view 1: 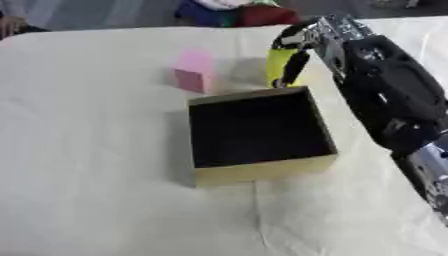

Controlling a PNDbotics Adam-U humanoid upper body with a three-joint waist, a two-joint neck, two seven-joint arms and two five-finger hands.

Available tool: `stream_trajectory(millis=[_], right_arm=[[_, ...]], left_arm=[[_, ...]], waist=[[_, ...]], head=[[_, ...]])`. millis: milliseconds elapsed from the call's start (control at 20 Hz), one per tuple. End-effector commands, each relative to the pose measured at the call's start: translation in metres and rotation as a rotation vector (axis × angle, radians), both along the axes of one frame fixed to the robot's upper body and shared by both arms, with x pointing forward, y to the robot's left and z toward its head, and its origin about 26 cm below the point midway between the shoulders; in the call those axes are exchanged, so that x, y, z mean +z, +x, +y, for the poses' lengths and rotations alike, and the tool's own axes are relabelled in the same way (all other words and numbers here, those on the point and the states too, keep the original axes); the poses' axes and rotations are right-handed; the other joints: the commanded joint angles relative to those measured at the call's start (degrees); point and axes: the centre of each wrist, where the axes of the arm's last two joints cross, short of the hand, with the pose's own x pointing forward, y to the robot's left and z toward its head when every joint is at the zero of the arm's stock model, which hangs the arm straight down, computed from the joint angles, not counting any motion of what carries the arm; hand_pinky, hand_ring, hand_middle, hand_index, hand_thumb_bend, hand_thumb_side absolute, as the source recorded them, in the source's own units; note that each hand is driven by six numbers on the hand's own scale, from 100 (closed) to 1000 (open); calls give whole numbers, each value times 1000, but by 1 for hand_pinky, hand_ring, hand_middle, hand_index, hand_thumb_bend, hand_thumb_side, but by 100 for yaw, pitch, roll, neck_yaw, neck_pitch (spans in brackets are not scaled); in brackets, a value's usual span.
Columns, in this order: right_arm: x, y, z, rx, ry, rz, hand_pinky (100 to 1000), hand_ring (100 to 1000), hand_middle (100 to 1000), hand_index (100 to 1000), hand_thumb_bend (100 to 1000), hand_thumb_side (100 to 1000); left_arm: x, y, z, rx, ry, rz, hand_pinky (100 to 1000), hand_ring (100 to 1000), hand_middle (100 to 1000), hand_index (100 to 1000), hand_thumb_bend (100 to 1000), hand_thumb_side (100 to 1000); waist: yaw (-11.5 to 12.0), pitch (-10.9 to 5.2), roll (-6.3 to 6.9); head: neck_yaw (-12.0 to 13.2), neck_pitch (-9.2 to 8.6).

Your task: Pick up objects on the table and place them in the box.

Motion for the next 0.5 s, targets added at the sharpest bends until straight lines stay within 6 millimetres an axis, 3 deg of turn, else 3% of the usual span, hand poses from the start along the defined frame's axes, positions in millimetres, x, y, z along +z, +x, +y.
stream_trajectory(millis=[50, 300, 400, 500], right_arm=[[8, 0, 5, -3, -15, -45, 871, 883, 913, 1000, 334, 417], [10, -2, 10, 38, 10, -89, 840, 837, 855, 987, 223, 413], [14, -4, 12, 62, 31, -141, 802, 778, 719, 877, 124, 343], [15, -5, 13, 77, 47, -195, 795, 772, 672, 847, 100, 348]], left_arm=[[8, -1, 0, -7, 15, -24, 712, 716, 701, 925, 172, 771], [8, -1, 0, -7, 14, -24, 712, 716, 701, 924, 172, 771], [8, -1, 0, -7, 14, -24, 712, 716, 701, 924, 171, 771], [8, -1, 0, -6, 14, -24, 712, 716, 701, 924, 170, 771]], waist=[[26, -80, 19], [34, -77, 20], [34, -80, 18], [34, -85, 16]], head=[[-19, -44], [-31, -24], [-36, -13], [-37, -5]])
